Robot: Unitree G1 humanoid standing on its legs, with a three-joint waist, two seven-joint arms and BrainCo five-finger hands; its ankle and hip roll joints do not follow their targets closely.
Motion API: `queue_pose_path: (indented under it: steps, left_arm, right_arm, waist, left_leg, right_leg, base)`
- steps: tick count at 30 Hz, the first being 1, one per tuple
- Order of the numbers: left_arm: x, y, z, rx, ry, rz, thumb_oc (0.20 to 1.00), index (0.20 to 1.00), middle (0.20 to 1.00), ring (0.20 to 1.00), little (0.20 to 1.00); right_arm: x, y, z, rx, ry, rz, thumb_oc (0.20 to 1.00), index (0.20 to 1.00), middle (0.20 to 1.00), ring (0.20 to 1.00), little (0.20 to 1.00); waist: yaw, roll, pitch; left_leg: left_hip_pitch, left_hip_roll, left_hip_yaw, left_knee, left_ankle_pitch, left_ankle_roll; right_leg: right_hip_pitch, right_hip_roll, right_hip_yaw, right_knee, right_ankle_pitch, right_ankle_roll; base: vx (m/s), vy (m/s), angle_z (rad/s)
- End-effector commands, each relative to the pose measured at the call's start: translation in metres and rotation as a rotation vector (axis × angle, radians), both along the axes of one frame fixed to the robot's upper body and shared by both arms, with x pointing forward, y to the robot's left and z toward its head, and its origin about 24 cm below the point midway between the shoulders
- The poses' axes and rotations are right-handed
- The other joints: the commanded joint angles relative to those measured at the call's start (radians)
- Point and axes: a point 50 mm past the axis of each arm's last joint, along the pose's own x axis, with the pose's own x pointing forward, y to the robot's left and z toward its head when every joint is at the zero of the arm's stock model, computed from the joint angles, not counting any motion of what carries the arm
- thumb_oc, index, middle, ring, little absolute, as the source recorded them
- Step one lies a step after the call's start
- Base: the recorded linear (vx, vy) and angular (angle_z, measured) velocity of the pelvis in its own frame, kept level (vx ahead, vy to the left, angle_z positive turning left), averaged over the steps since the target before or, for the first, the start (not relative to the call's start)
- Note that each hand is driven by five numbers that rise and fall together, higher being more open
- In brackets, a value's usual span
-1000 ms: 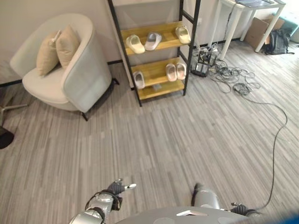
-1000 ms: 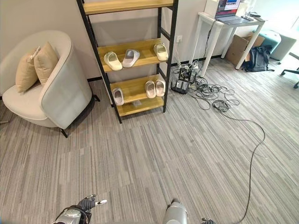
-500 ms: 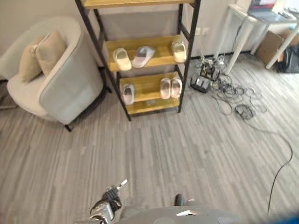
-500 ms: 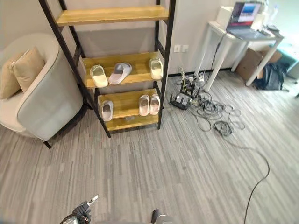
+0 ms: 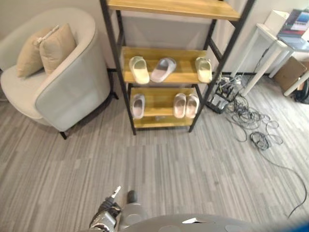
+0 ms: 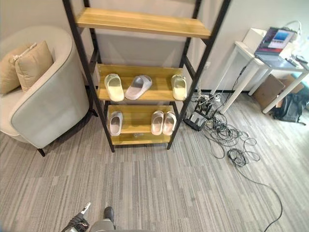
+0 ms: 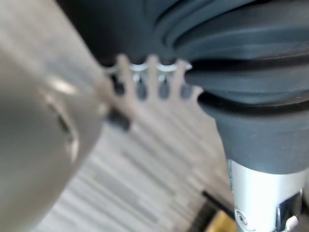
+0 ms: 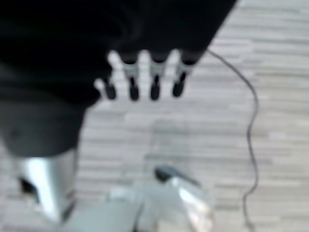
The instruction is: Arrange the slippers neatly on the shoe rack.
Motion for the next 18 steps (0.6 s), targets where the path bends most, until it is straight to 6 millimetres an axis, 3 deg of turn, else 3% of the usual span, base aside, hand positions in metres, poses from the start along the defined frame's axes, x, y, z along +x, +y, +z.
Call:
queue_pose_path:
  steps: [1, 2, 3, 6, 7, 10, 13, 14, 18]
  left_arm:
    - [0.002, 0.003, 0.001, 0.031, 0.011, -0.107, 1.0, 1.0, 1.0, 1.0, 1.0]
    - [0.002, 0.008, 0.003, 0.061, 0.038, -0.181, 1.0, 1.0, 1.0, 1.0, 1.0]
    - [0.002, 0.008, 0.003, 0.073, 0.052, -0.231, 1.0, 1.0, 1.0, 1.0, 1.0]
    - [-0.006, 0.011, 0.002, 0.089, 0.112, -0.336, 1.0, 1.0, 1.0, 1.0, 1.0]
    - [-0.006, 0.011, 0.002, 0.089, 0.112, -0.336, 1.0, 1.0, 1.0, 1.0, 1.0]
    - [-0.004, 0.007, 0.001, 0.069, 0.089, -0.335, 1.0, 1.0, 1.0, 1.0, 1.0]
    - [0.004, 0.002, 0.002, 0.069, 0.063, -0.388, 1.0, 1.0, 1.0, 1.0, 1.0]
    - [0.009, 0.002, 0.003, 0.076, 0.05, -0.391, 1.0, 1.0, 1.0, 1.0, 1.0]
    - [0.008, 0.001, 0.003, 0.079, 0.054, -0.409, 1.0, 1.0, 1.0, 1.0, 1.0]
  right_arm:
    - [0.019, -0.016, 0.005, -0.036, -0.043, 0.04, 1.0, 1.0, 1.0, 1.0, 1.0]
    - [0.021, -0.015, 0.005, -0.022, -0.046, 0.042, 1.0, 1.0, 1.0, 1.0, 1.0]
    - [0.023, -0.014, 0.005, -0.015, -0.051, 0.045, 1.0, 1.0, 1.0, 1.0, 1.0]
    - [0.026, -0.01, 0.005, 0.002, -0.065, 0.055, 1.0, 1.0, 1.0, 1.0, 1.0]
    - [0.026, -0.01, 0.005, 0.002, -0.065, 0.055, 1.0, 1.0, 1.0, 1.0, 1.0]
    - [0.027, -0.009, 0.005, 0.015, -0.064, 0.067, 1.0, 1.0, 1.0, 1.0, 1.0]
    - [0.025, -0.012, 0.005, 0.007, -0.042, 0.119, 1.0, 1.0, 1.0, 1.0, 1.0]
    - [0.023, -0.016, 0.006, -0.004, -0.032, 0.133, 1.0, 1.0, 1.0, 1.0, 1.0]
    - [0.019, -0.021, 0.006, -0.015, -0.019, 0.14, 1.0, 1.0, 1.0, 1.0, 1.0]
  waist:
    - [0.044, 0.032, -0.007]
    - [0.044, 0.03, -0.003]
    - [0.04, 0.034, 0.005]
    - [0.027, 0.053, 0.014]
    - [0.026, 0.054, 0.012]
    - [0.003, 0.068, 0.024]
    - [-0.012, 0.065, 0.037]
    - [-0.017, 0.063, 0.04]
    - [-0.022, 0.053, 0.039]
  left_leg:
    - [-0.001, 0.031, -0.03, 0.081, -0.112, -0.049]
    - [0.006, -0.002, -0.021, 0.087, -0.135, -0.023]
    - [0.009, -0.018, -0.023, 0.095, -0.146, -0.005]
    - [0.048, -0.056, -0.044, 0.09, -0.185, 0.026]
    - [0.045, -0.055, -0.044, 0.09, -0.184, 0.026]
    - [0.078, -0.082, -0.089, 0.081, -0.202, 0.032]
    - [0.106, -0.094, -0.134, 0.101, -0.239, 0.025]
    - [0.119, -0.093, -0.152, 0.114, -0.249, 0.015]
    - [0.139, -0.086, -0.175, 0.13, -0.267, -0.001]
  right_leg:
    - [-0.106, -0.085, 0.051, -0.052, 0.122, 0.091]
    - [-0.146, -0.128, 0.058, 0.044, 0.176, 0.114]
    - [-0.173, -0.145, 0.067, 0.109, 0.212, 0.113]
    - [-0.241, -0.141, 0.104, 0.2, 0.232, 0.088]
    - [-0.243, -0.14, 0.104, 0.198, 0.234, 0.088]
    - [-0.291, -0.077, 0.15, 0.112, 0.176, 0.064]
    - [-0.29, -0.083, 0.167, -0.042, 0.194, 0.076]
    - [-0.305, -0.092, 0.172, -0.06, 0.218, 0.086]
    - [-0.301, -0.093, 0.177, -0.051, 0.218, 0.091]
  base:
    - [0.16, 0.424, 0.12]
    - [0.14, 0.438, 0.19]
    - [0.1, 0.322, 0.15]
    - [0.18, 0.278, 0.16]
    - [0.18, 0.129, 0.11]
    - [0.2, 0.069, 0.3]
    - [0.24, -0.098, 0.85]
    - [0.28, -0.203, 0.89]
    - [0.14, -0.174, 0.34]
